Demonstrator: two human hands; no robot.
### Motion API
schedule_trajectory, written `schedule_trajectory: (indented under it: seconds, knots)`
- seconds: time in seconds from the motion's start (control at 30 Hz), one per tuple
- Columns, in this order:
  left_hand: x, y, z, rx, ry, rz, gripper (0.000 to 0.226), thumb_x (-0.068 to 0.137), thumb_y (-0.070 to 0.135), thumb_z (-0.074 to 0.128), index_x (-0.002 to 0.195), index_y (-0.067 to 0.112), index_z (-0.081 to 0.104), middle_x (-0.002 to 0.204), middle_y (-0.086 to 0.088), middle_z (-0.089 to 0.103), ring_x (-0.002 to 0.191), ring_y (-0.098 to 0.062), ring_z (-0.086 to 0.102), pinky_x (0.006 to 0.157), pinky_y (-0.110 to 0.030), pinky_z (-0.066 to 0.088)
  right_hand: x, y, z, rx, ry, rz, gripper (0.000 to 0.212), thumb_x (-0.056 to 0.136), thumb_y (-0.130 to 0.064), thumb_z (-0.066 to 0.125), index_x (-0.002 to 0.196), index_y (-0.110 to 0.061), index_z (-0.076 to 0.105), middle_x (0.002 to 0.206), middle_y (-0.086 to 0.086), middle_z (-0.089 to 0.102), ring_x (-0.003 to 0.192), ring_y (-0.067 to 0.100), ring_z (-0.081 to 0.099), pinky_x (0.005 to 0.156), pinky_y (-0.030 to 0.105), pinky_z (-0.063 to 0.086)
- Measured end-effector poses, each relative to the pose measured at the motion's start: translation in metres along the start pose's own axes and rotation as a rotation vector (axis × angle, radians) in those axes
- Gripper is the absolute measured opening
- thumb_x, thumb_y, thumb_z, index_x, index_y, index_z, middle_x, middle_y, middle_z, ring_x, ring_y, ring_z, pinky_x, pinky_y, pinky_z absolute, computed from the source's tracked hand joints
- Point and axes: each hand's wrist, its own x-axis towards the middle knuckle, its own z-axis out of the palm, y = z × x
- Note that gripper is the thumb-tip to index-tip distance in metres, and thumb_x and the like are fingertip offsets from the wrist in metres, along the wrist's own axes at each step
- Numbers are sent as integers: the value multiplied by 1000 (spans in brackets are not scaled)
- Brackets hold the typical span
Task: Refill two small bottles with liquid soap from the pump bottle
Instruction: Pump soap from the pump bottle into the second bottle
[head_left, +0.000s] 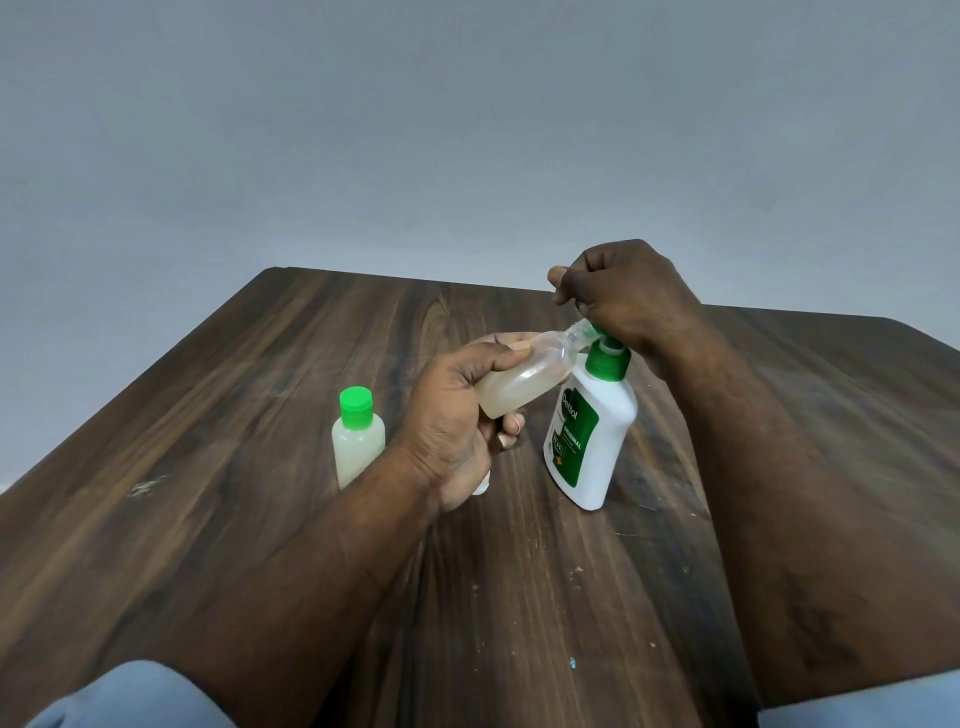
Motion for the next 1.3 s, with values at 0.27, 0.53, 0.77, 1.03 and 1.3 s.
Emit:
schedule_trajectory:
  seconds: [0.27, 0.53, 0.77, 1.03, 1.3]
  knots:
    - [0, 1, 0, -14, -3, 0, 54, 77, 28, 65, 124, 3, 69, 112, -27, 64, 47, -13, 45, 42, -22, 36, 0, -2, 0, -18, 28, -6, 27, 98, -34, 71, 80, -15, 77, 67, -11, 62, 61, 7, 55, 55, 22, 41]
    - [0, 1, 0, -2, 10, 2, 53, 76, 28, 64, 123, 3, 70, 109, -24, 66, 48, -13, 44, 42, -22, 35, -2, -1, 0, -18, 34, 1, 28, 100, -35, 69, 81, -15, 77, 73, -6, 66, 67, 10, 58, 59, 27, 44]
    - [-1, 1, 0, -2, 11, 2, 54, 76, 29, 65, 124, 4, 69, 114, -27, 66, 48, -13, 47, 42, -22, 37, 0, -2, -5, 9, 65, -23, 27, 99, -30, 69, 78, -15, 76, 79, -10, 69, 71, 7, 62, 59, 24, 45]
    - [0, 1, -1, -10, -12, 5, 52, 77, 27, 64, 123, 2, 68, 113, -28, 64, 45, -12, 45, 43, -22, 35, -1, -1, 0, -29, -11, -5, 28, 98, -33, 71, 74, -19, 74, 70, -8, 63, 68, 11, 56, 63, 28, 44]
    - [-1, 2, 0, -11, 4, 0, 55, 77, 28, 66, 125, 2, 68, 125, -39, 61, 46, -12, 46, 41, -22, 36, 0, -2, -5, -13, 67, -40, 27, 99, -31, 70, 77, -15, 76, 74, -14, 68, 70, 5, 63, 62, 26, 48]
